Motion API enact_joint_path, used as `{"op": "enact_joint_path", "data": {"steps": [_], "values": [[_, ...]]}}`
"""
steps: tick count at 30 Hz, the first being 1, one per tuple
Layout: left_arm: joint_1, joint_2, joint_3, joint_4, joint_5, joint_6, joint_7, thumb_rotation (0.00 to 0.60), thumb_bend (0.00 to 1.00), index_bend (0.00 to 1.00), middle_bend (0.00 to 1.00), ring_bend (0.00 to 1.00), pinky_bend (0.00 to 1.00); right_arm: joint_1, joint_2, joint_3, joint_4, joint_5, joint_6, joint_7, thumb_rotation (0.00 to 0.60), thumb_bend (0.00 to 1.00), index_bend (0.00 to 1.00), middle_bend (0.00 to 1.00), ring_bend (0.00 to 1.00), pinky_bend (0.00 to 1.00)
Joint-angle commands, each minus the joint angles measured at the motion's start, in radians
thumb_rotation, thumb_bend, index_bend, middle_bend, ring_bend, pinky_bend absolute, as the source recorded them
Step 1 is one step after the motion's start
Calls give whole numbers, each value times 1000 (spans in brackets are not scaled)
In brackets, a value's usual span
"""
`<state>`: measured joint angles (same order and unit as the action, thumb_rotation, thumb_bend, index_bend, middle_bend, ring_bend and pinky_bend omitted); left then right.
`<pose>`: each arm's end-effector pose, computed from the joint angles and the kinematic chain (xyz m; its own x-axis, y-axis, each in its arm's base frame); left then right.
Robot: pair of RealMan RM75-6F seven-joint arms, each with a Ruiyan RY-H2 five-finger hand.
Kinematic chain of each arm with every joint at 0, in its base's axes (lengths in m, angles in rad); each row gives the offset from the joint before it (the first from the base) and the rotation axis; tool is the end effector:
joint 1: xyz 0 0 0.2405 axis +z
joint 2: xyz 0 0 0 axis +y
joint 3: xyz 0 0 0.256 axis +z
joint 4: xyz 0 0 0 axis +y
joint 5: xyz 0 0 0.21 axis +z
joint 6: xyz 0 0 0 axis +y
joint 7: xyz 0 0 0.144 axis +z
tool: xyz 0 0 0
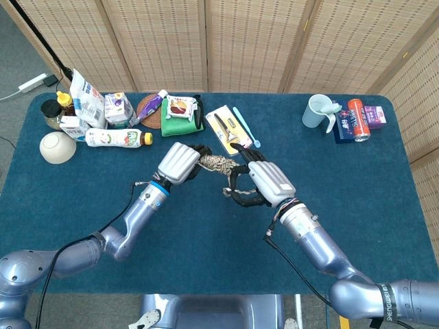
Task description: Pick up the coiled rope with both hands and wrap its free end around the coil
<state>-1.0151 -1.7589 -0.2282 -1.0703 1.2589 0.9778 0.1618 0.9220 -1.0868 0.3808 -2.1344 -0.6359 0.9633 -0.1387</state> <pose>-0.0617 0.4109 -0.0412 0.4496 0.0254 0.8929 0.7488 -0.5557 -0.3612 -0.0267 -0.3263 0.1028 -0.0407 -0.4400 0.8971 -0.9513 -0.2574 -0.1694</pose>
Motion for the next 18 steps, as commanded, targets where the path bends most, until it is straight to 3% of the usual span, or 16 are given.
{"op": "enact_joint_path", "data": {"steps": [1, 10, 18], "values": [[-6, -27, -12, 19, -28, -21, 27, 600, 644, 552, 447, 536, 650, 29, 9, 17, -24, 51, 5, -8, 600, 513, 691, 0, 0, 0], [-10, -66, -28, 18, -91, -52, 120, 600, 643, 551, 447, 536, 650, 81, -12, 32, -36, 116, 37, -27, 600, 513, 692, 0, 0, 0], [-9, -73, -36, -7, -126, -62, 179, 600, 641, 551, 448, 550, 650, 135, -11, 99, -24, 224, 40, 8, 600, 513, 691, 0, 0, 0]]}}
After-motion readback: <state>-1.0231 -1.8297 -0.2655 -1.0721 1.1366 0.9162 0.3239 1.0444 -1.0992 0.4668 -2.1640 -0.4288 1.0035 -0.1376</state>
